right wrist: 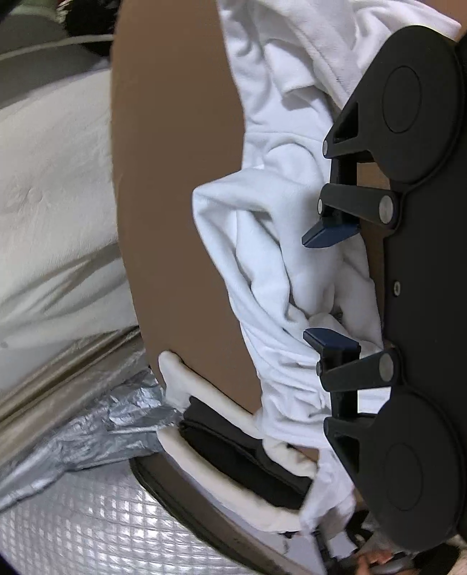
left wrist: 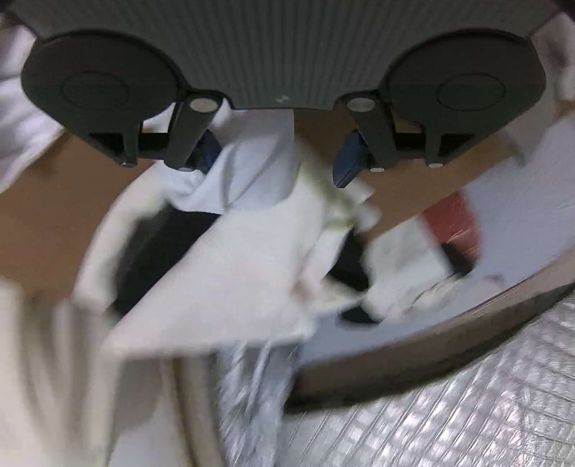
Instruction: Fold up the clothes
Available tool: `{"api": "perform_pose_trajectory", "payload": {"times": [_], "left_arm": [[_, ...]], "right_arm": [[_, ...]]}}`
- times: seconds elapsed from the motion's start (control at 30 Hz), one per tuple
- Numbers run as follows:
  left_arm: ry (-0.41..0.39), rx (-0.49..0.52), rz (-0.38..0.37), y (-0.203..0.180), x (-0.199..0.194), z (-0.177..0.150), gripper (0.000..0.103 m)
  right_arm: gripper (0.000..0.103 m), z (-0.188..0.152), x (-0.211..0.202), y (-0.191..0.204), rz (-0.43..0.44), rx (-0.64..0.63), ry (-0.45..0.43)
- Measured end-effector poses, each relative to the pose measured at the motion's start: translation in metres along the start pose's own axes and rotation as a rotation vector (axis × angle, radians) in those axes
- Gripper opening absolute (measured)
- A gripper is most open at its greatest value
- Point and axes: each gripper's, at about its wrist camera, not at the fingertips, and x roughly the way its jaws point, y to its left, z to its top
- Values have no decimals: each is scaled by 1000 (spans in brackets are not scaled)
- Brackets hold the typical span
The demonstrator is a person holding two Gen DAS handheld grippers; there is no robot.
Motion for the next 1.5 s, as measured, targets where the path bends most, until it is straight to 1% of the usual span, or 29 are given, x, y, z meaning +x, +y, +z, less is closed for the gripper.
{"api": "perform_pose_trajectory", "payload": {"times": [0.07,0.1,0.2,0.23,0.27,0.37,0.43,0.5,0.53,0.57,0.6,0.63,0.7,0.77,0.8,0.87,0.93,0.97,1.0,1.07,1.1,1.13,1.2,1.27,1.33,1.37,1.4,1.47,1.5], "left_arm": [[-61,-41,-151,-3,-17,-2,63],[-72,-56,-226,-7,-22,-2,63],[-82,-51,-309,-27,-30,-6,64],[-79,-31,-281,-33,-29,-7,68],[-70,-20,-227,-33,-28,-4,70],[0,-86,56,-17,-13,-5,71],[7,-89,300,-2,-2,-4,71],[-27,-65,411,4,0,-1,74],[-51,-75,420,7,-1,1,82],[-76,-88,423,10,-3,2,93],[-90,-108,400,11,-3,5,97],[-93,-138,352,12,-5,5,97],[-68,-193,252,14,-3,4,97],[-82,-243,95,15,-9,-2,95],[-100,-252,24,13,-11,-3,94],[-125,-226,-127,-1,-16,-5,94],[-136,-155,-244,-24,-22,-7,95],[-122,-116,-297,-41,-24,-9,96],[-106,-78,-349,-57,-26,-11,96],[-17,-50,-521,-85,-24,-17,96],[47,-46,-627,-100,-22,-22,96],[105,-26,-715,-114,-21,-27,96],[187,29,-822,-140,-23,-36,96],[253,137,-898,-166,-29,-48,96],[284,265,-918,-188,-34,-61,97],[292,313,-896,-196,-35,-68,97],[299,359,-871,-203,-36,-74,97],[307,407,-818,-211,-34,-84,97],[310,429,-790,-216,-33,-88,97]], "right_arm": [[55,0,-3,4,-9,-26,-5],[55,0,-4,6,-15,-38,-8],[55,2,-8,9,-46,-77,-25],[55,3,-9,10,-61,-94,-32],[56,5,-10,11,-81,-112,-39],[58,8,-14,8,-162,-154,-62],[58,12,-18,1,-205,-153,-67],[58,15,-18,-10,-212,-120,-58],[58,16,-18,-16,-212,-98,-53],[58,17,-17,-22,-212,-76,-48],[58,19,-17,-27,-212,-54,-42],[58,20,-16,-33,-211,-32,-37],[59,20,-13,-43,-216,12,-27],[59,18,-9,-49,-223,46,-11],[59,17,-6,-51,-224,62,-5],[59,15,-4,-52,-203,82,2],[59,11,0,-46,-132,98,31],[59,8,2,-41,-88,105,51],[59,2,8,-29,-8,105,97],[59,-11,21,-5,151,105,189],[59,-17,27,7,221,100,231],[59,-22,32,21,252,70,260],[59,-32,43,47,266,-12,297],[61,-42,53,65,240,-92,308],[62,-52,62,73,199,-137,307],[62,-57,66,73,188,-135,312],[58,-61,69,71,193,-126,319],[15,-60,68,72,207,-132,309],[16,-58,67,72,210,-138,299]]}}
